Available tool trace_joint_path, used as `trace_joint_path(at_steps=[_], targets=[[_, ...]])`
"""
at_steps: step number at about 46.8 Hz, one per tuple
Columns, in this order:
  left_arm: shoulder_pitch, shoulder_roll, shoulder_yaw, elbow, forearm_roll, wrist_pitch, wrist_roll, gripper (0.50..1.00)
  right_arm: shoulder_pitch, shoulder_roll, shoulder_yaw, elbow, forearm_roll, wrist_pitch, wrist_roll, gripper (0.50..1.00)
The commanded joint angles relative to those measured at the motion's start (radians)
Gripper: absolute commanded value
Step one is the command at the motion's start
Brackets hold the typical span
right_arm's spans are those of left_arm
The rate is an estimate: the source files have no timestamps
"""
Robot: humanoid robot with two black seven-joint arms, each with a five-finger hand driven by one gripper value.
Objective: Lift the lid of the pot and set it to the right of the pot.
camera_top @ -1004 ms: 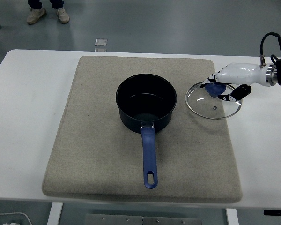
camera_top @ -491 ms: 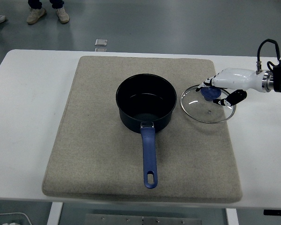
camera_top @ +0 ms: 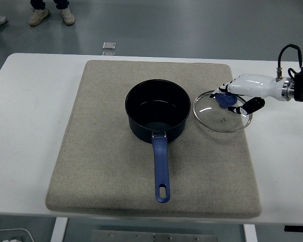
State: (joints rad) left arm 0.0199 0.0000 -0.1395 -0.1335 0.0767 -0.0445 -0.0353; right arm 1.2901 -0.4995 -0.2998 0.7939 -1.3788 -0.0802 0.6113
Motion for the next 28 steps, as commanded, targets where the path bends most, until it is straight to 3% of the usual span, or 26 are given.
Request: trace_joint_path(at_steps=[1, 2, 28], targets=[[0.0, 0.0, 0.0, 0.0, 0.0, 0.0, 0.0, 1.0, 0.0, 0.001, 0.002, -0.002, 0.05, 0.01, 0.0, 0.894], [0.0, 0.0, 0.0, 0.0, 0.0, 0.0, 0.0, 1.0, 0.001, 0.001, -0.001, -0.002, 0.063, 0.011, 0.0, 0.911], [0.0, 0.0, 0.0, 0.0, 0.0, 0.0, 0.0, 1.0, 0.008, -0.001, 0.002, -0.002, 0.089, 0.022, 0.0, 0.913]])
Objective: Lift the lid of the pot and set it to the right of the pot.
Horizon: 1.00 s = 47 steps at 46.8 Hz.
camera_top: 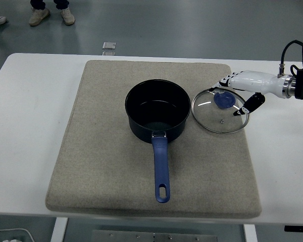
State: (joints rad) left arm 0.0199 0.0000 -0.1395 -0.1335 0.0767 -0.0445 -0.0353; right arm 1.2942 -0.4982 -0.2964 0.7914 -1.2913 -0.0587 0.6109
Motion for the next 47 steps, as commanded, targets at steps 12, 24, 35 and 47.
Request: trace_joint_path(at_steps=[12, 24, 35, 47], targets=[[0.0, 0.0, 0.0, 0.0, 0.0, 0.0, 0.0, 1.0, 0.071, -0.022, -0.003, -0.003, 0.0, -0.003, 0.0, 0.913], [0.0, 0.0, 0.0, 0.0, 0.0, 0.0, 0.0, 1.0, 0.122, -0.034, 0.003, -0.001, 0.003, -0.007, 0.0, 0.913], [0.0, 0.0, 0.0, 0.0, 0.0, 0.0, 0.0, 1.0, 0.073, 0.018, 0.233, -0.001, 0.298, -0.02, 0.0, 0.913], [0.0, 0.0, 0.0, 0.0, 0.0, 0.0, 0.0, 1.0, 0.088, 0.017, 0.283, -0.014, 0.737, -0.024, 0.0, 0.913]])
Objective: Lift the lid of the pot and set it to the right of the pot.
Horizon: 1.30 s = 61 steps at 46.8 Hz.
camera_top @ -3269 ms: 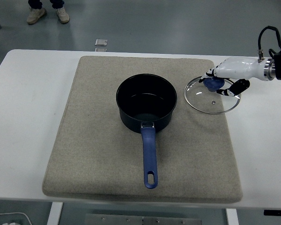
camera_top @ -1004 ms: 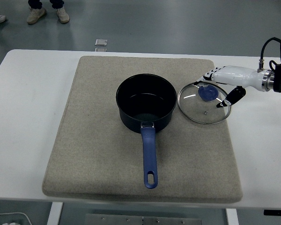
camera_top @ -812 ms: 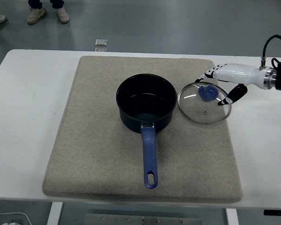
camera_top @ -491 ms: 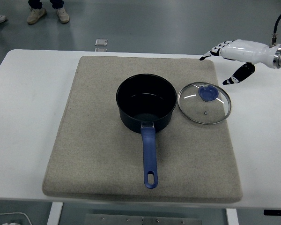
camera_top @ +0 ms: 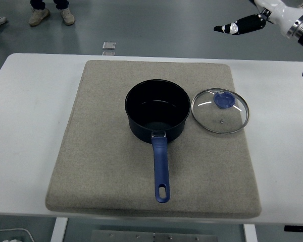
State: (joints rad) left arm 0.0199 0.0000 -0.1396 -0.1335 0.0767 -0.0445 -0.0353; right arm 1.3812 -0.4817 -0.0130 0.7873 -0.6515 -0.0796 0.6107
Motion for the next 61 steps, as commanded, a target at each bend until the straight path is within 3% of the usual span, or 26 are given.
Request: trace_joint_path(at_steps=[1, 21, 29, 37, 43, 61], targets=[[0.0, 0.0, 0.0, 0.0, 0.0, 0.0, 0.0, 1.0, 0.001, 0.0, -0.001, -0.014, 0.127, -0.003, 0.0, 0.913], [0.0, 0.0, 0.0, 0.0, 0.0, 0.0, 0.0, 1.0, -0.011, 0.014, -0.013, -0.062, 0.714, 0.011, 0.0, 0.915], [0.0, 0.0, 0.002, 0.0, 0.0, 0.0, 0.0, 1.0, -0.041, 0.017, -0.01, -0.062, 0.819, 0.006, -0.086, 0.915], [0.0, 0.0, 0.002, 0.0, 0.0, 0.0, 0.0, 1.0, -0.051, 0.018, -0.015, -0.062, 0.874, 0.009, -0.106, 0.915], [0.0, 0.0, 0.0, 0.0, 0.0, 0.0, 0.0, 1.0, -0.091, 0.037, -0.013, -0.06, 0.872, 0.001, -0.184, 0.917], [0.0, 0.0, 0.002, 0.0, 0.0, 0.0, 0.0, 1.0, -0.13, 0.048, -0.018, -0.057, 0.785, 0.007, -0.186, 0.917]])
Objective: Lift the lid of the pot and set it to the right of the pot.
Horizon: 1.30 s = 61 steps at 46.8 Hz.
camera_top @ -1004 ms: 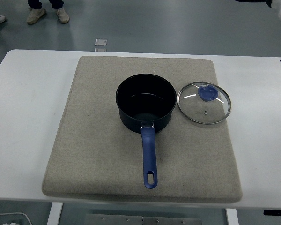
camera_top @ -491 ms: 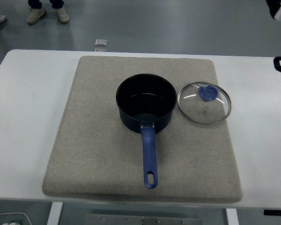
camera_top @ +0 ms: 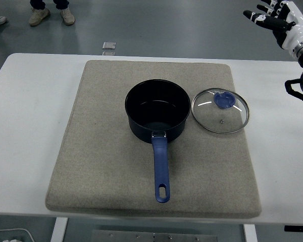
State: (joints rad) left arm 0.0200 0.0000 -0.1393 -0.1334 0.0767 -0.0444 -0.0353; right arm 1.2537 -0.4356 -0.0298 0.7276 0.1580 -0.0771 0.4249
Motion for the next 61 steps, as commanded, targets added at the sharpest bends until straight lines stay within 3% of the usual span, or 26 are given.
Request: trace_joint_path(at_steps=[1, 34, 51, 61], targets=[[0.0, 0.0, 0.0, 0.0, 0.0, 0.0, 0.0, 1.0, -0.005, 0.002, -0.001, 0.003, -0.034, 0.003, 0.0, 0.917], [0.0, 0.0, 0.001, 0.0, 0.0, 0.0, 0.0, 1.0, -0.022, 0.035, 0.054, 0.0, -0.064, -0.02, -0.009, 0.917], [0.0, 0.0, 0.001, 0.0, 0.0, 0.0, 0.0, 1.0, -0.033, 0.032, 0.051, -0.025, 0.196, -0.024, -0.034, 0.917], [0.0, 0.0, 0.001, 0.0, 0.0, 0.0, 0.0, 1.0, -0.042, 0.035, 0.054, -0.025, 0.209, -0.033, -0.034, 0.917]])
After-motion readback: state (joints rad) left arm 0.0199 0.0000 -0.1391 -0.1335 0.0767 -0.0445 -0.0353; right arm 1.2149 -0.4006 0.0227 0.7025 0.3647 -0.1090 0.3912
